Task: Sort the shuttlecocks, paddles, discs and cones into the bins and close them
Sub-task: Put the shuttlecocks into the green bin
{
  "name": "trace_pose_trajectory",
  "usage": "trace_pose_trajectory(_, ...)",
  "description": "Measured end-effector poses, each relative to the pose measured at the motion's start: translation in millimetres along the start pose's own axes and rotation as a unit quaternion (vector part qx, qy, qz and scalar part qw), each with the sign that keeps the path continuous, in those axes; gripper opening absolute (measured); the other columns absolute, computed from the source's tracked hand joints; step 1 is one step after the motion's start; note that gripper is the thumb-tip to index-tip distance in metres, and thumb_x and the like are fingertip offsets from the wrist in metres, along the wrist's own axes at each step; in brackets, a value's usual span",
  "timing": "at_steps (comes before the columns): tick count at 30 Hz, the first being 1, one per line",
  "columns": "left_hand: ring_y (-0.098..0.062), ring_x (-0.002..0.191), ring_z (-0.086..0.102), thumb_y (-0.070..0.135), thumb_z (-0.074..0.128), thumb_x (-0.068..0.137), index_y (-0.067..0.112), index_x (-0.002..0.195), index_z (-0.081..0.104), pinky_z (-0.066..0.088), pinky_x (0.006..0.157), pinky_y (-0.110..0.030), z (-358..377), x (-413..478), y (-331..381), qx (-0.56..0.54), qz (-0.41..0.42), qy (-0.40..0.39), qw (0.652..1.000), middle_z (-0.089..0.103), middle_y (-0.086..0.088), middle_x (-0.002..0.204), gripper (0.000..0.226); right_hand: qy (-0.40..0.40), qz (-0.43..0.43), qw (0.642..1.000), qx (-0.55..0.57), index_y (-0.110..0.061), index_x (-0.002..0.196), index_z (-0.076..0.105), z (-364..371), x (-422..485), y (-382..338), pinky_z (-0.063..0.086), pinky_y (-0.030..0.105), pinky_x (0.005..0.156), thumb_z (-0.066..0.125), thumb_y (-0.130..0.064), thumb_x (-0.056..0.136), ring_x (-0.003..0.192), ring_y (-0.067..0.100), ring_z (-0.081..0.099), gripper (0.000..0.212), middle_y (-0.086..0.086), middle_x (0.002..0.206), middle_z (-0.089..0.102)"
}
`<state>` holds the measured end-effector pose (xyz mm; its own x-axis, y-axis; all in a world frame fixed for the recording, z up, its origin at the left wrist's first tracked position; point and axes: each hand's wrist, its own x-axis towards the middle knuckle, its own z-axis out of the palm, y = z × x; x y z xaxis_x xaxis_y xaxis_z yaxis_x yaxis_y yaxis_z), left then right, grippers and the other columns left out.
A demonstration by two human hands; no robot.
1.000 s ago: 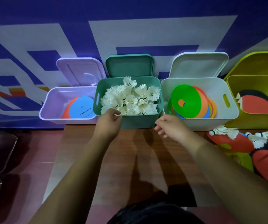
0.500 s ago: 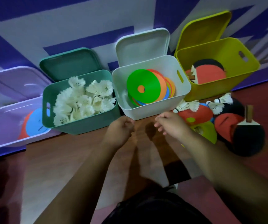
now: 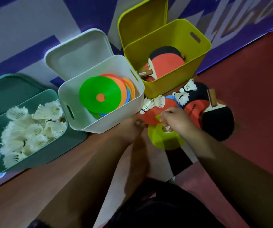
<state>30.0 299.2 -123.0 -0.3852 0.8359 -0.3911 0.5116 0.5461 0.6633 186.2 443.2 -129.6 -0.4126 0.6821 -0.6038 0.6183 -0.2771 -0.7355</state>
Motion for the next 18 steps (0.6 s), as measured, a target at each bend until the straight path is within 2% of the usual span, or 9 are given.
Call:
trace_pose_trajectory(4, -0.039, 0.095, 0.068, 0.036, 0.042, 0.092, 0.008, 0.116, 0.069, 0.046, 0.077, -0.034, 13.5, 36.3, 25.1, 0.054, 0.018, 0.010, 0.998, 0.074, -0.018, 0.106, 0.046, 0.033, -0.026, 0.998, -0.044, -0.022, 0.098, 0.072, -17.2, 27.3, -0.3, 0.051, 0.027, 0.050, 0.059, -0.026, 0.101, 0.066, 0.019, 0.070, 0.014, -0.001, 0.085, 0.077)
trace_pose_trajectory(8, -0.041, 0.106, 0.065, 0.029, 0.051, 0.087, 0.011, 0.122, 0.067, 0.048, 0.084, -0.038, 24.0, 72.3, 42.9, 0.086, -0.029, 0.006, 0.996, 0.069, -0.021, 0.115, 0.043, 0.049, -0.069, 0.987, -0.136, -0.022, 0.091, 0.079, -14.4, 65.1, -3.5, 0.063, 0.038, 0.070, 0.066, -0.045, 0.090, 0.074, 0.023, 0.073, 0.026, -0.001, 0.078, 0.076)
trace_pose_trajectory(10, -0.041, 0.112, 0.063, 0.027, 0.061, 0.092, 0.015, 0.130, 0.061, 0.049, 0.089, -0.042, 30.2, 86.7, 45.8, 0.102, -0.054, 0.003, 0.993, 0.066, -0.021, 0.120, 0.040, 0.042, -0.082, 0.972, -0.215, -0.017, 0.086, 0.077, -10.1, 83.3, -5.2, 0.060, 0.038, 0.071, 0.065, -0.048, 0.090, 0.075, 0.027, 0.071, 0.034, 0.003, 0.075, 0.074)
trace_pose_trajectory(12, -0.042, 0.109, 0.064, 0.042, 0.069, 0.093, 0.017, 0.134, 0.057, 0.050, 0.085, -0.043, 35.8, 97.8, 47.9, 0.101, -0.058, 0.018, 0.993, 0.066, -0.021, 0.119, 0.049, 0.037, -0.091, 0.958, -0.270, -0.014, 0.081, 0.075, -7.4, 96.1, -10.5, 0.058, 0.037, 0.069, 0.063, -0.044, 0.087, 0.077, 0.031, 0.070, 0.033, 0.005, 0.075, 0.072)
trace_pose_trajectory(14, -0.042, 0.105, 0.065, 0.054, 0.070, 0.092, 0.017, 0.137, 0.052, 0.042, 0.074, -0.039, 39.3, 105.5, 50.1, 0.111, -0.070, 0.030, 0.991, 0.067, -0.021, 0.115, 0.061, 0.039, -0.072, 0.953, -0.293, -0.015, 0.084, 0.075, -5.2, 108.1, -14.3, 0.055, 0.035, 0.066, 0.064, -0.043, 0.084, 0.080, 0.033, 0.069, 0.030, 0.005, 0.081, 0.072)
trace_pose_trajectory(16, -0.042, 0.105, 0.066, 0.060, 0.066, 0.093, 0.020, 0.138, 0.049, 0.037, 0.072, -0.038, 41.6, 111.5, 50.2, 0.149, -0.091, 0.034, 0.984, 0.067, -0.019, 0.113, 0.063, 0.036, -0.047, 0.949, -0.308, -0.017, 0.089, 0.076, -3.6, 118.6, -15.0, 0.053, 0.034, 0.067, 0.066, -0.040, 0.085, 0.085, 0.034, 0.071, 0.026, 0.006, 0.089, 0.074)
trace_pose_trajectory(18, -0.041, 0.107, 0.066, 0.066, 0.062, 0.092, 0.022, 0.136, 0.049, 0.038, 0.073, -0.038, 42.8, 114.6, 52.6, 0.172, -0.106, 0.033, 0.979, 0.067, -0.016, 0.114, 0.064, 0.023, -0.030, 0.955, -0.294, -0.017, 0.092, 0.077, -5.9, 123.9, -14.8, 0.060, 0.036, 0.071, 0.063, -0.035, 0.085, 0.084, 0.032, 0.074, 0.024, 0.006, 0.091, 0.077)
